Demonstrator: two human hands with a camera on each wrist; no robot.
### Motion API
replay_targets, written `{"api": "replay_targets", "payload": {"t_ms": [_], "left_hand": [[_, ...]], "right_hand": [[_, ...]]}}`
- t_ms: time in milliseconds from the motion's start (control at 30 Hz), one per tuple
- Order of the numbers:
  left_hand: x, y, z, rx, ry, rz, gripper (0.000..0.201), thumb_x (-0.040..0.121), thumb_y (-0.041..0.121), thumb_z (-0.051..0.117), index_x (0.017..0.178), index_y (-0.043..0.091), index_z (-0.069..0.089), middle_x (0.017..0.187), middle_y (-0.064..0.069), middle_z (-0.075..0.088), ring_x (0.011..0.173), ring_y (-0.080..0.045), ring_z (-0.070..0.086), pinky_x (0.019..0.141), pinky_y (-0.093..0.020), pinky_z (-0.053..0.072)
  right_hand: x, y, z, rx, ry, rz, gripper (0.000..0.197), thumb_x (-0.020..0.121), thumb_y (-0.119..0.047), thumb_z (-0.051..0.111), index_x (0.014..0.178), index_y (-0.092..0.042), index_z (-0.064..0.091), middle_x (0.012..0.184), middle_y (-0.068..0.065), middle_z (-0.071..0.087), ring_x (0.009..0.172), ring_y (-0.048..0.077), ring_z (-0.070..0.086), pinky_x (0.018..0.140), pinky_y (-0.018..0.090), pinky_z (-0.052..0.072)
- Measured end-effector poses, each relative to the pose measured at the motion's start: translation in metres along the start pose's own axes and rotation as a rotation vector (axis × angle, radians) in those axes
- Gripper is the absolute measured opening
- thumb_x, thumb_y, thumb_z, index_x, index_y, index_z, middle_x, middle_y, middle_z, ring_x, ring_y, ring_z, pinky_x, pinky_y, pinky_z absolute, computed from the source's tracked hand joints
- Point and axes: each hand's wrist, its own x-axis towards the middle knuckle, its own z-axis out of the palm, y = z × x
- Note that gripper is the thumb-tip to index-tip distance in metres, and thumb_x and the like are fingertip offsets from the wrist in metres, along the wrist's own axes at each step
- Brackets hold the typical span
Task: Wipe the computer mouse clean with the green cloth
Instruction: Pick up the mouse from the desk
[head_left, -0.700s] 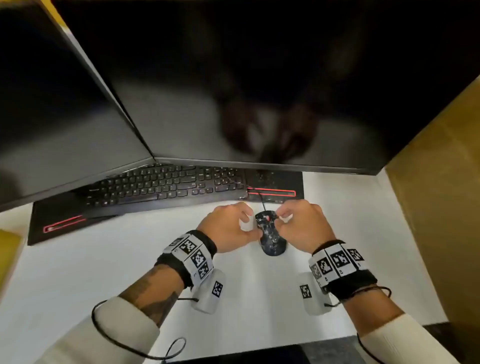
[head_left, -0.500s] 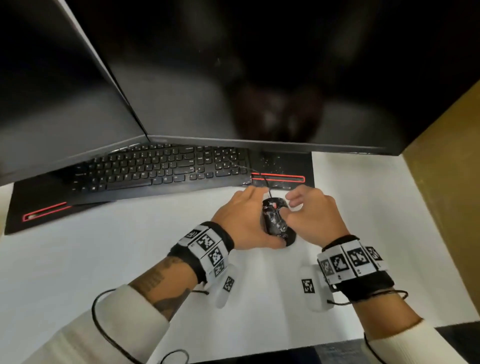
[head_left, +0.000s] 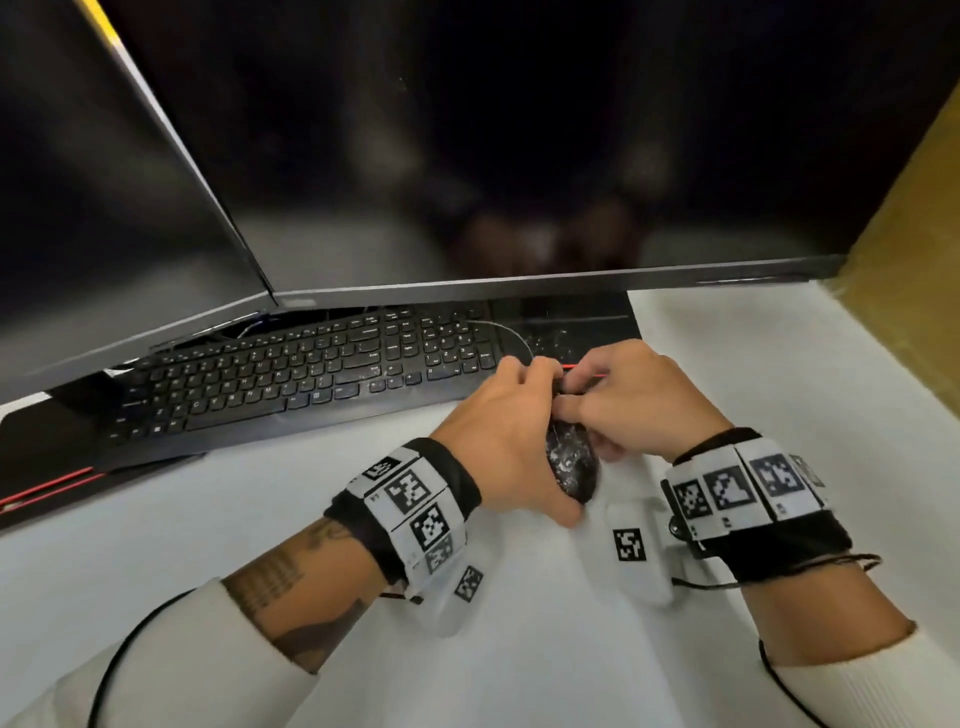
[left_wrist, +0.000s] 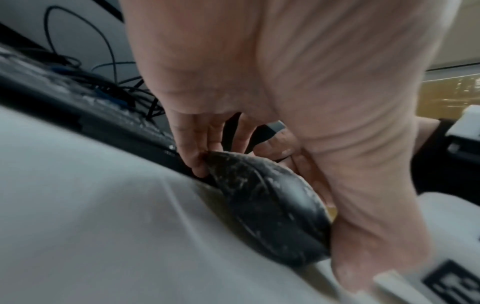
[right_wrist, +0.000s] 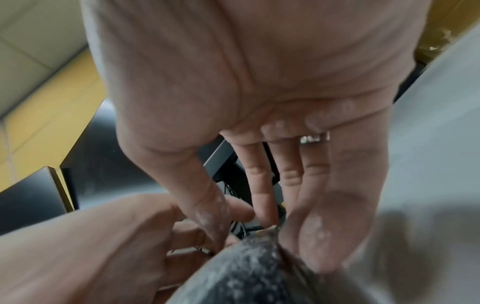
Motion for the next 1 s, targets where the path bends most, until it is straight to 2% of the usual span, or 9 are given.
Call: {"api": "replay_targets", "payload": {"t_ms": [67, 167, 233, 300, 433, 600, 800, 867, 1000], "left_hand": [[0.001, -0.004, -0.008, 0.011, 0.071, 0.041, 0.12, 0.043, 0.05, 0.093, 0.142, 0.028, 0.029, 0.12, 0.006, 0.036, 0.1, -0.016, 0.055, 0.085, -0.032, 0.055], [0.0, -0.01, -0.024, -0.019, 0.186, 0.105, 0.128, 0.045, 0.044, 0.096, 0.149, 0.026, 0.024, 0.128, 0.009, 0.032, 0.104, -0.011, 0.052, 0.089, -0.03, 0.054], [-0.007, -0.015, -0.036, -0.05, 0.283, 0.16, 0.13, 0.045, 0.041, 0.096, 0.151, 0.028, 0.022, 0.133, 0.01, 0.034, 0.111, -0.012, 0.052, 0.094, -0.033, 0.055], [-0.016, -0.022, -0.044, -0.082, 0.377, 0.198, 0.133, 0.045, 0.038, 0.098, 0.152, 0.032, 0.02, 0.133, 0.009, 0.038, 0.114, -0.014, 0.053, 0.095, -0.035, 0.055], [-0.051, -0.042, -0.043, -0.121, 0.525, 0.264, 0.134, 0.045, 0.034, 0.1, 0.154, 0.034, 0.022, 0.133, 0.01, 0.04, 0.118, -0.007, 0.049, 0.095, -0.025, 0.051], [-0.097, -0.074, -0.041, -0.264, 0.649, 0.248, 0.133, 0.047, 0.03, 0.103, 0.155, 0.033, 0.026, 0.137, 0.014, 0.046, 0.127, -0.001, 0.051, 0.097, -0.004, 0.042], [-0.122, -0.108, -0.053, -0.396, 0.69, 0.181, 0.109, 0.056, 0.018, 0.102, 0.144, 0.038, 0.039, 0.124, 0.019, 0.058, 0.103, -0.002, 0.068, 0.086, -0.022, 0.059], [-0.125, -0.119, -0.054, -0.434, 0.671, 0.15, 0.109, 0.054, 0.023, 0.103, 0.143, 0.04, 0.04, 0.123, 0.018, 0.06, 0.104, -0.007, 0.07, 0.088, -0.029, 0.061], [-0.14, -0.131, -0.064, -0.409, 0.623, 0.081, 0.116, 0.05, 0.043, 0.101, 0.147, 0.042, 0.038, 0.129, 0.021, 0.057, 0.11, 0.0, 0.065, 0.093, -0.024, 0.057]], "right_hand": [[0.0, -0.005, 0.0, 0.036, -0.004, -0.028, 0.017, 0.081, -0.034, 0.081, 0.09, -0.027, 0.068, 0.064, -0.002, 0.071, 0.054, 0.023, 0.07, 0.058, 0.036, 0.062], [0.002, -0.017, -0.006, 0.13, -0.035, -0.107, 0.021, 0.084, -0.031, 0.082, 0.096, -0.025, 0.066, 0.079, 0.006, 0.079, 0.073, 0.029, 0.077, 0.075, 0.049, 0.065], [-0.001, -0.025, -0.01, 0.255, -0.074, -0.163, 0.019, 0.086, -0.021, 0.082, 0.099, -0.02, 0.068, 0.087, 0.01, 0.081, 0.082, 0.025, 0.079, 0.08, 0.048, 0.066], [-0.004, -0.033, -0.01, 0.378, -0.128, -0.211, 0.03, 0.087, -0.013, 0.081, 0.112, -0.014, 0.066, 0.093, 0.013, 0.081, 0.087, 0.025, 0.08, 0.084, 0.048, 0.065], [-0.016, -0.048, 0.006, 0.504, -0.249, -0.312, 0.044, 0.087, -0.001, 0.077, 0.125, -0.01, 0.058, 0.106, 0.017, 0.079, 0.098, 0.034, 0.078, 0.086, 0.055, 0.063], [-0.035, -0.069, 0.044, 0.569, -0.345, -0.416, 0.04, 0.089, 0.007, 0.071, 0.127, -0.004, 0.062, 0.117, 0.021, 0.076, 0.107, 0.04, 0.075, 0.089, 0.063, 0.06], [-0.028, -0.099, 0.076, 0.665, -0.399, -0.459, 0.044, 0.089, 0.011, 0.069, 0.128, -0.008, 0.065, 0.122, 0.02, 0.074, 0.109, 0.042, 0.073, 0.085, 0.065, 0.06], [-0.022, -0.102, 0.085, 0.669, -0.378, -0.456, 0.041, 0.09, 0.009, 0.069, 0.126, -0.008, 0.065, 0.12, 0.02, 0.075, 0.107, 0.042, 0.074, 0.084, 0.064, 0.06], [-0.016, -0.1, 0.101, 0.672, -0.336, -0.427, 0.04, 0.089, 0.008, 0.069, 0.126, -0.007, 0.065, 0.117, 0.02, 0.075, 0.106, 0.041, 0.075, 0.083, 0.064, 0.061]]}}
